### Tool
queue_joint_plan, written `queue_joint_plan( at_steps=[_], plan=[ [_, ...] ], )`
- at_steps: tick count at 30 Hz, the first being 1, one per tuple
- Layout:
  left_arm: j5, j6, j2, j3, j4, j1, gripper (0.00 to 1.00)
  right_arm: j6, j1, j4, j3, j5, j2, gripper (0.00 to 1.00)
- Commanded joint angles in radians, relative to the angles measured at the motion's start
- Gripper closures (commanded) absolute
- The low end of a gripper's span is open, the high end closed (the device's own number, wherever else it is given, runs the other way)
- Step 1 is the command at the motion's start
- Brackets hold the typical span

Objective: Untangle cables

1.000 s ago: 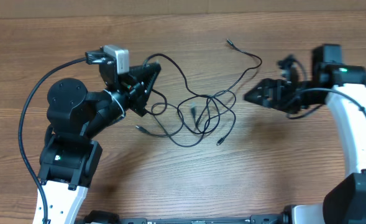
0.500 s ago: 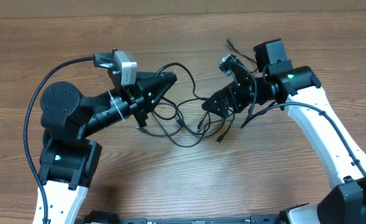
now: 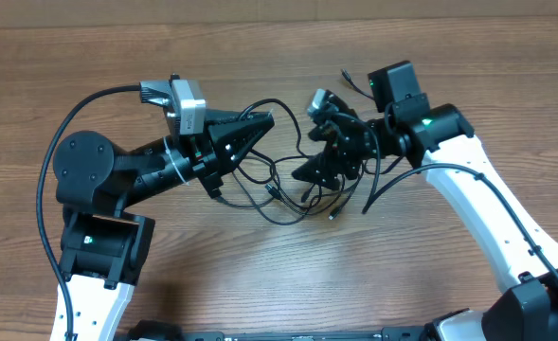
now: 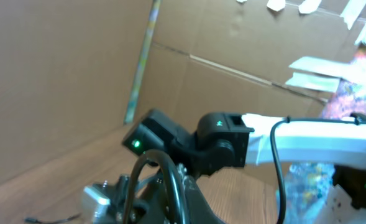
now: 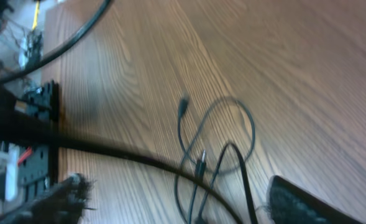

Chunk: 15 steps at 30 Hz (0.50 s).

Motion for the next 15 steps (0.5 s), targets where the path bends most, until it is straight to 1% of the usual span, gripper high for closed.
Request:
queue_joint_plan(
  at_steps=[1, 5, 10, 12, 14, 15],
  plan=[
    [0.045, -0.067, -0.004, 0.013, 0.076, 0.005, 0.96, -0.035, 0.016, 0.043, -0.006, -0.037, 0.005, 0.20],
    [0.096, -0.109, -0.011, 0.013, 0.175, 0.005, 0.96, -0.035, 0.016, 0.077, -0.027, -0.111, 0.006, 0.35],
    [0.095, -0.126, -0.013, 0.013, 0.175, 0.005, 0.96, -0.033, 0.016, 0.072, -0.027, -0.121, 0.007, 0.76],
    [0.095, -0.126, -0.013, 0.013, 0.175, 0.005, 0.96, -0.031, 0.016, 0.057, -0.027, -0.122, 0.007, 0.85],
    [0.094, -0.129, -0.013, 0.013, 0.175, 0.005, 0.96, -0.031, 0.016, 0.038, -0.027, -0.129, 0.006, 0.96],
    [0.094, -0.129, -0.013, 0.013, 0.179, 0.005, 0.96, -0.031, 0.016, 0.027, -0.027, -0.137, 0.007, 0.96]
  ],
)
